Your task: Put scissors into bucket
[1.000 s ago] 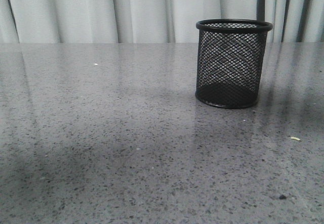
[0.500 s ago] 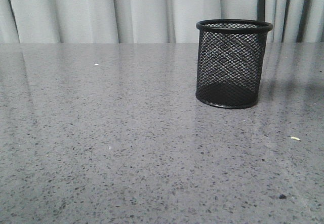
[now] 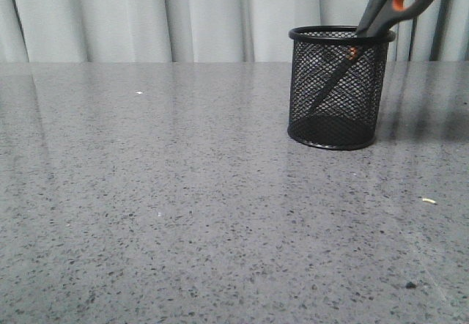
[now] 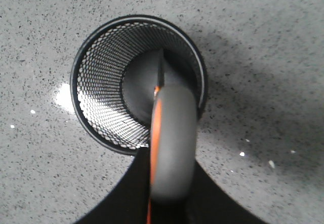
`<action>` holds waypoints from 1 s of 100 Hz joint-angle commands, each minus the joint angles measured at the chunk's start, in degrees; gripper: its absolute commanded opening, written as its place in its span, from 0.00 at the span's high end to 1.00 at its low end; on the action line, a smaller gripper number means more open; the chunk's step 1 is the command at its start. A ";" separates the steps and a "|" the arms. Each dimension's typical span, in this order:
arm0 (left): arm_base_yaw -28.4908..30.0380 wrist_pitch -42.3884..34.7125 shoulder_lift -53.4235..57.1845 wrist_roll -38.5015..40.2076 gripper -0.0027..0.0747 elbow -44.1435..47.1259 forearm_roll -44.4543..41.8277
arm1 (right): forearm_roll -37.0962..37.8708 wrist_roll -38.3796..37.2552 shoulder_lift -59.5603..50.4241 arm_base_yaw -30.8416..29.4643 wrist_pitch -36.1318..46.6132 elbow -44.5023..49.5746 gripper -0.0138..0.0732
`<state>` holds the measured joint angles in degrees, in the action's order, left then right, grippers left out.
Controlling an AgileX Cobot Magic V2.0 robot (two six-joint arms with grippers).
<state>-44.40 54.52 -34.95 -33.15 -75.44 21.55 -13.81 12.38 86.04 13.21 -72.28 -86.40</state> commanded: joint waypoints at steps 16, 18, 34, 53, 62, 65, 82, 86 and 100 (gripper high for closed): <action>-0.26 -4.32 -0.56 0.94 0.99 -1.14 0.75 | -2.68 0.06 -1.41 -0.25 0.44 -1.94 0.82; -0.26 -4.32 -0.56 0.94 0.99 -1.14 0.55 | -2.68 0.06 -1.41 -0.25 0.72 -1.94 0.77; -0.26 -4.32 -0.56 1.18 0.99 -1.03 -2.04 | -2.68 0.06 -1.41 -0.25 2.39 -2.48 0.30; -0.26 -8.37 0.63 12.78 0.99 2.25 -16.63 | -2.68 0.06 -1.82 -0.25 2.15 -11.29 0.15; -0.26 -11.90 2.78 20.41 0.99 6.91 -25.25 | -3.45 0.06 -3.25 -0.25 1.30 -17.19 0.20; -0.26 -13.13 4.13 22.89 0.99 8.72 -27.59 | -3.85 0.06 -4.11 -0.25 1.04 -18.99 0.24; -0.26 -20.11 13.30 34.23 0.99 22.72 -38.17 | -6.09 -0.03 -10.80 -0.25 -0.25 -19.38 0.75; -0.26 -21.85 16.01 35.75 0.99 26.72 -39.70 | -6.08 -0.03 -12.89 -0.25 -0.81 -17.68 0.91; -0.26 -26.05 24.90 38.69 0.99 39.53 -41.55 | -6.14 1.26 -22.69 -0.25 2.78 -5.03 0.89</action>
<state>-44.40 35.81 -13.92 2.65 -41.55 -18.08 -18.93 12.50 69.50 13.21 -72.09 -97.13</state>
